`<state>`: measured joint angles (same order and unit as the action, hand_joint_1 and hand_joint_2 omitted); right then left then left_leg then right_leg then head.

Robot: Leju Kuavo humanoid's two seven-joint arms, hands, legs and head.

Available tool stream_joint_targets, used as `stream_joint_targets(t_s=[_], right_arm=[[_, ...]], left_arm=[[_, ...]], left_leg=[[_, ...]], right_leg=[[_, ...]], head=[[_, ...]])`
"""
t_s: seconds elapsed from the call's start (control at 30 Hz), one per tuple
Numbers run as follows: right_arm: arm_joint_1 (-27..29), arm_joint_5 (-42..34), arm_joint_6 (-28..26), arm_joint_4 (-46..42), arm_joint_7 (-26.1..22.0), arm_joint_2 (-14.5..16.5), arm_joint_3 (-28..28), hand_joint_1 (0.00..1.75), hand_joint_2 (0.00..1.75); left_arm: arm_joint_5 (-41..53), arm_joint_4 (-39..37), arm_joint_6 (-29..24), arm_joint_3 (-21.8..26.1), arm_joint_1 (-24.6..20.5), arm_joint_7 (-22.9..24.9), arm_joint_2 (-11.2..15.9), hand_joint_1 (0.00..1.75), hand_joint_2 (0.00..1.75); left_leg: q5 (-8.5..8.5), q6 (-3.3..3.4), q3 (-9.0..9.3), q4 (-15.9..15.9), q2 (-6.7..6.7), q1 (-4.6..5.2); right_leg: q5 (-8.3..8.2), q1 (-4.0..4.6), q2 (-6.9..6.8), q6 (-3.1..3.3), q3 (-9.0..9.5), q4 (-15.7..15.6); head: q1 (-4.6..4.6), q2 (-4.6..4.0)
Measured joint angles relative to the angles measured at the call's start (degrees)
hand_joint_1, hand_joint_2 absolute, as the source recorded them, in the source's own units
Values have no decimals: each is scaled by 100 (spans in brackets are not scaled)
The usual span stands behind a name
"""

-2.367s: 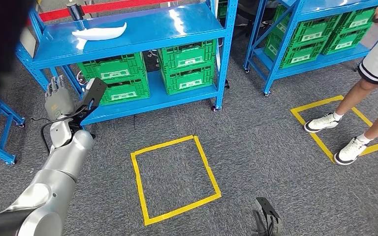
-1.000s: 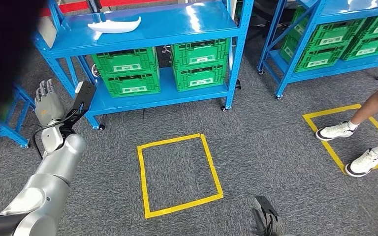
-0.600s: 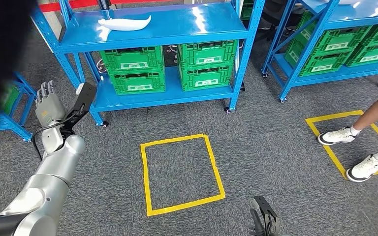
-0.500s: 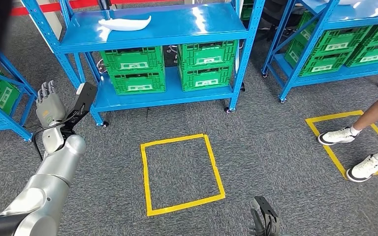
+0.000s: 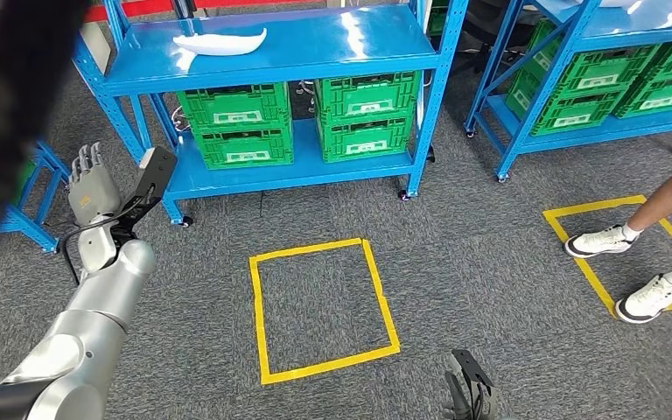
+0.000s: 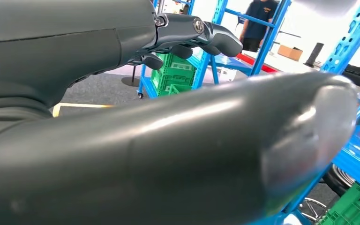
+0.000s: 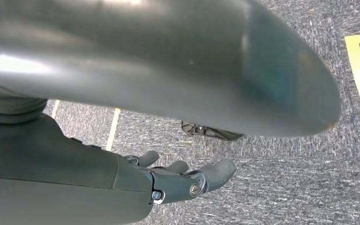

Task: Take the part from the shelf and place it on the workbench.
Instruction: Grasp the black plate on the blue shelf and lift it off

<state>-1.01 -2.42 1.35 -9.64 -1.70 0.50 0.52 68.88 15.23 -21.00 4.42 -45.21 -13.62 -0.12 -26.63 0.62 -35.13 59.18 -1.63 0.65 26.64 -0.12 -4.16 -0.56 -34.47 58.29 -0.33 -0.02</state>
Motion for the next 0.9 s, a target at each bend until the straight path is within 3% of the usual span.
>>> stream_joint_targets(t_s=[0.07, 0.13, 0.23, 0.27, 0.3, 0.33, 0.4, 0.43, 0.5, 0.63, 0.7, 0.77, 0.8, 0.83, 0.9], right_arm=[[-1, 1, -7, 0, 3, 9, 0, 0, 0], [2, 1, -10, 0, 3, 13, 0, 0, 0], [38, -7, -13, 4, 14, 17, 1, 0, 0], [50, -11, -17, 7, 21, 18, 1, 0, 0], [58, -18, -24, 10, 25, 18, 1, 0, 0], [62, -25, -36, 12, 28, 18, 0, 0, 0], [64, -45, -57, 14, 24, 20, -1, 0, 0], [65, -55, -64, 15, 15, 26, -2, 0, 0], [75, -60, -65, 19, -13, 37, -3, 0, 0], [82, -44, -66, 22, -59, 42, -4, 0, 0], [82, -26, -67, 22, -58, 41, -4, 0, 0], [85, -14, -68, 22, -42, 42, -4, 0, 0], [87, -10, -69, 22, -33, 42, -4, 0, 0], [89, -7, -71, 22, -26, 42, -4, 0, 0], [90, 1, -74, 22, -8, 45, -4, 0, 0]], left_arm=[[-1, 6, 14, -1, 3, -25, -10, 0, 0], [-1, 17, 21, -2, -1, -32, -42, 0, 0], [7, 21, 41, -5, -12, -27, -124, 0, 0], [13, 20, 53, -8, -7, -27, -159, 0, 0], [21, 19, 63, -11, -2, -28, -192, 0, 0], [29, 19, 67, -14, -1, -28, -218, 0, 0], [41, 23, 67, -18, -11, -34, -258, 0, 0], [44, 29, 66, -20, -21, -38, -268, 0, 0], [45, 39, 63, -23, -39, -55, -277, 0, 0], [16, 49, 50, -28, -65, -114, -270, 0, 0], [-3, 55, 36, -30, -85, -143, -265, 0, 0], [-16, 49, 26, -32, -86, -156, -264, 0, 0], [-22, 44, 20, -33, -80, -160, -263, 0, 0], [-25, 41, 10, -35, -76, -163, -263, 0, 0], [-37, 40, -23, -47, -81, -184, -261, 0, 0]], left_leg=[[18, 51, 14, -50, 12, -3], [75, 95, 72, -159, 26, -47], [104, 121, 92, -203, 70, -78], [98, 115, 86, -192, 99, -84], [87, 99, 81, -175, 131, -95], [69, 71, 79, -149, 159, -113], [2, -24, 68, -52, 203, -163], [-41, -85, 51, 11, 222, -172], [-95, -184, 26, 68, 250, -167], [-182, -295, -3, 151, 243, -180], [-441, -324, -272, 713, 210, -177], [-689, -322, -702, 1464, 200, -172], [-682, -304, -846, 1658, 200, -168], [-550, -273, -872, 1616, 200, -158], [-61, -166, -632, 956, 199, -109]], right_leg=[[-7, -19, -7, -40, 8, -18], [110, -28, 139, -75, -59, 140], [610, -60, 373, -125, -534, 1144], [711, -77, 384, -144, -694, 1462], [708, -97, 386, -162, -769, 1595], [593, -120, 385, -184, -725, 1487], [250, -175, 391, -245, -384, 796], [144, -189, 413, -245, -226, 476], [139, -181, 446, -169, -103, 220], [168, -174, 444, 48, -66, 215], [197, -172, 443, 116, -20, 207], [244, -148, 443, 156, 22, 209], [276, -133, 443, 168, 55, 209], [312, -119, 444, 174, 100, 209], [404, -94, 445, 169, 229, 202]], head=[[-3, 0], [-2, 0], [14, 2], [16, 2], [17, 2], [19, 1], [25, 0], [35, 0], [45, 0], [19, 0], [-8, -1], [-18, -1], [-19, -1], [-20, -1], [-22, -1]])
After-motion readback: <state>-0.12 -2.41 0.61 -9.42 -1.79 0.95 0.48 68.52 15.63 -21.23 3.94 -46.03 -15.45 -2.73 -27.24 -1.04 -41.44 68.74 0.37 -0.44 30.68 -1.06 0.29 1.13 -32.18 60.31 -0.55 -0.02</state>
